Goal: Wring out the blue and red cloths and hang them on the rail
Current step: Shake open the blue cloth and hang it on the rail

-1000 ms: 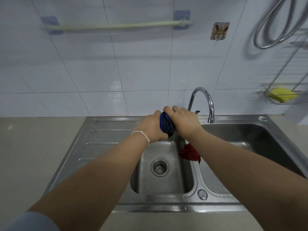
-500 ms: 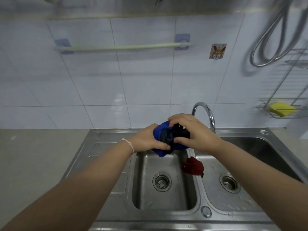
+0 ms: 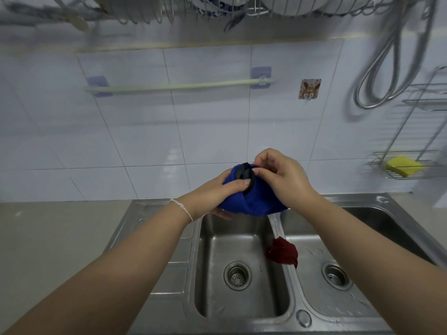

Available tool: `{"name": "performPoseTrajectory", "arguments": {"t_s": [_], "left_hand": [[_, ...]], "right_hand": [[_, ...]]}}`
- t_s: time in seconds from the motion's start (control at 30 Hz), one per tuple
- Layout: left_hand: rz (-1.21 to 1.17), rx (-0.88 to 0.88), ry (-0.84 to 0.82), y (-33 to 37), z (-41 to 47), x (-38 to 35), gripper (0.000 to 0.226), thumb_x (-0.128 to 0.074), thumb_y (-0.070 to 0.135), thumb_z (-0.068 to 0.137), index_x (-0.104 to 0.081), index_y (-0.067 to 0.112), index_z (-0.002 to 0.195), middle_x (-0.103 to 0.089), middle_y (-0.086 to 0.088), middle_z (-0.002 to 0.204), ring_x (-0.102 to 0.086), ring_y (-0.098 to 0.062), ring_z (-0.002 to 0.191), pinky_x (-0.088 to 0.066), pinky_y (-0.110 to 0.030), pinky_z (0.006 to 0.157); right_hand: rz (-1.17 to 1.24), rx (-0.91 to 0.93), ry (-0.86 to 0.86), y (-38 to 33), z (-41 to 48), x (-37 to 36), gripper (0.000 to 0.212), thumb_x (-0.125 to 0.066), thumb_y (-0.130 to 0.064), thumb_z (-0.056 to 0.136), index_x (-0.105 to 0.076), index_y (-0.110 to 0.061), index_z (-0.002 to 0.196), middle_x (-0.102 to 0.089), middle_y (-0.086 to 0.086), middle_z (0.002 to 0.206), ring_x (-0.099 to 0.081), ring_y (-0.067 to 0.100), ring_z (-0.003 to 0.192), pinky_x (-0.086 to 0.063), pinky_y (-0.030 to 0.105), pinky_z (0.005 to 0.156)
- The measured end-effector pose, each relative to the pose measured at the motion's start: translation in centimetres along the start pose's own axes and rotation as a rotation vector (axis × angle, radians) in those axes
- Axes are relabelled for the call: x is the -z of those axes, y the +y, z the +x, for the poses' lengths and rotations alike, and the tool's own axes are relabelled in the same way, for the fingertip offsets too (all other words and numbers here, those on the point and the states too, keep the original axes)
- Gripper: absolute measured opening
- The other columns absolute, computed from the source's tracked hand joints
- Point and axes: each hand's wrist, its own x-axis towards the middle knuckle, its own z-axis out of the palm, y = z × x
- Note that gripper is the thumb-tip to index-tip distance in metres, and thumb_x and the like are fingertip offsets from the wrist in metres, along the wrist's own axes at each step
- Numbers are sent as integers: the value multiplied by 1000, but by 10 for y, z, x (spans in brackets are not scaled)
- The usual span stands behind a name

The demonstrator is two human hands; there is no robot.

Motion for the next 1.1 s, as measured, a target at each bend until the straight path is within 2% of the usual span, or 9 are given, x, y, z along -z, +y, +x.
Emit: {"name": "performPoseTrajectory", "arguments": {"t_s": [0.13,0.33,0.5,0.6,0.7,0.83,0.9,1.0,1.1], "left_hand": [[315,-279,223,11,7,-3,17,-62,43,86,-60,33,72,-60,-3,79,-58,-19,74,-42,-25,64],[543,-334,520,16,10,-21,21,-58,33,79,-48,24,62,-54,0,64,-51,-13,60,-38,-27,55],[555,-273,682,10,15,-31,18,-51,44,81,-57,34,95,-56,1,96,-52,-14,93,-50,-33,67],[633,-273,789,13,14,-43,36,-57,41,84,-56,25,117,-47,0,111,-47,-19,107,-54,-37,72],[715,-304,843,7,15,-59,51,-66,35,83,-51,15,128,-41,-4,119,-43,-24,108,-55,-39,72],[532,-327,803,-6,15,-65,79,-71,42,76,-37,21,144,-36,0,123,-41,-19,113,-50,-32,87],[234,-340,706,-5,9,-57,74,-64,48,78,-36,29,144,-40,5,123,-47,-16,115,-49,-29,92],[-293,-277,603,3,10,-27,52,-53,31,93,-40,29,143,-49,3,127,-52,-17,111,-46,-18,87],[-450,-167,285,6,17,7,61,-58,36,89,-40,24,147,-56,-3,141,-53,-20,125,-39,-39,107]], "right_hand": [[59,-20,61,-7,2,-2,10,-61,-9,91,-60,-17,87,-67,1,83,-64,20,81,-53,30,75],[8,-1,192,-23,1,-7,6,-59,-12,92,-62,-17,94,-64,-7,85,-59,3,75,-50,14,67],[-74,-70,394,-33,1,-8,12,-68,-32,87,-66,-21,81,-57,-3,92,-56,9,79,-45,20,70],[77,-260,161,-44,3,-7,51,-69,-47,82,-59,3,74,-59,11,69,-52,15,63,-43,29,61],[-5,-260,121,-49,6,-11,37,-70,-31,81,-48,-8,63,-46,3,60,-43,15,58,-37,30,57],[-83,-195,113,-43,8,-10,19,-61,-16,87,-59,0,77,-62,12,72,-56,28,67,-48,41,63],[-75,-163,79,-37,6,-4,13,-59,-12,88,-61,-3,80,-65,14,75,-56,25,67,-51,45,68],[67,-100,-21,-40,3,9,14,-54,-4,94,-62,-10,85,-64,-3,71,-57,8,65,-48,28,61],[208,-39,-132,-46,5,19,17,-50,1,97,-58,-8,109,-67,-12,68,-58,4,61,-45,17,59]]}}
